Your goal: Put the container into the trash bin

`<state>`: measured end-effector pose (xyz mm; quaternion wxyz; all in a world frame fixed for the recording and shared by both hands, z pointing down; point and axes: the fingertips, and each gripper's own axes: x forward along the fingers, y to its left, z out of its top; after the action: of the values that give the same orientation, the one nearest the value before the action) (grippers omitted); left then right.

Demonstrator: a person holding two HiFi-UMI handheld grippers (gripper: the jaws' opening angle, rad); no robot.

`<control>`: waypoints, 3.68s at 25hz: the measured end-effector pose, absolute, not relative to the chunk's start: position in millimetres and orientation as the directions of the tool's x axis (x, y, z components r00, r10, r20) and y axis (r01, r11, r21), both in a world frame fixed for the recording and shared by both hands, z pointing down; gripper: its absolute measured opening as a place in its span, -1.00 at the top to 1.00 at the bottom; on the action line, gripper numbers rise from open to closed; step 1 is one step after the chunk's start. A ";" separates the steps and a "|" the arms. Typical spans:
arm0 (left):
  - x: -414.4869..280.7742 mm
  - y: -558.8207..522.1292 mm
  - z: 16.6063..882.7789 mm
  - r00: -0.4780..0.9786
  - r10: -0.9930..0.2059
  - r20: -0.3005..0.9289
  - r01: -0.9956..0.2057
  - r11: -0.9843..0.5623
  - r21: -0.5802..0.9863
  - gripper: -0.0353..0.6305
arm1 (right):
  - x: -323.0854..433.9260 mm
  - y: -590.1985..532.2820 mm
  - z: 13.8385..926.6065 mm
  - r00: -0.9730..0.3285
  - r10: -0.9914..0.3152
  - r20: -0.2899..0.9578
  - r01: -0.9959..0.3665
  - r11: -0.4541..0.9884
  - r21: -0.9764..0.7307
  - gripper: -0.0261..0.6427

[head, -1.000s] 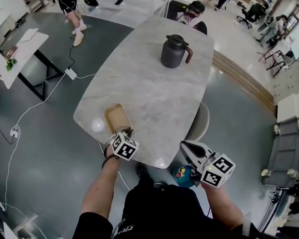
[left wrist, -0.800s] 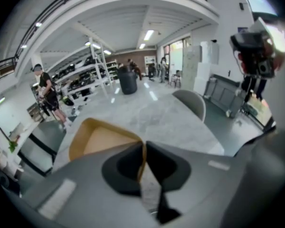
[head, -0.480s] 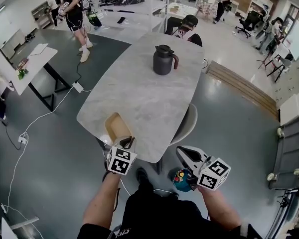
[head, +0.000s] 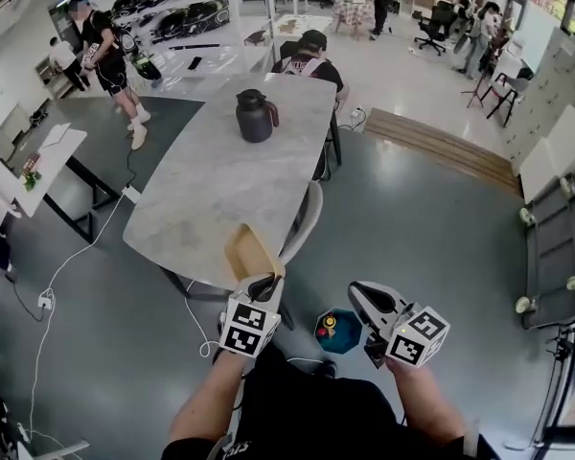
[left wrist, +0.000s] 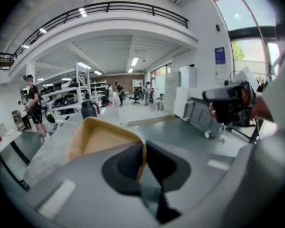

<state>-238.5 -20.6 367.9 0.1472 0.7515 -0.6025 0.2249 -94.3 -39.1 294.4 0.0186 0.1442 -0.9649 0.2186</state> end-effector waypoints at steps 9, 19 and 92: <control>-131.8 -48.0 371.3 0.336 -0.780 0.528 -0.913 -0.406 -0.019 0.80 | 5.5 -58.0 303.2 -0.894 -0.440 0.088 -0.430 0.783 -0.449 0.94; -59.7 -72.9 408.8 0.461 -0.673 0.579 -0.841 -0.539 0.043 0.80 | 64.8 -66.6 338.2 -0.830 -0.534 0.160 -0.535 0.679 -0.503 0.94; -40.7 -47.5 590.2 0.606 -0.448 0.657 -0.768 -0.546 0.335 0.56 | 36.6 -49.5 470.0 -0.829 -0.437 0.349 -0.557 0.583 -0.592 0.94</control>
<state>-40.7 -47.5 590.2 0.3100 0.8407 -0.3614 0.2577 36.6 -49.5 470.0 0.0830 0.2804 -0.8857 0.3607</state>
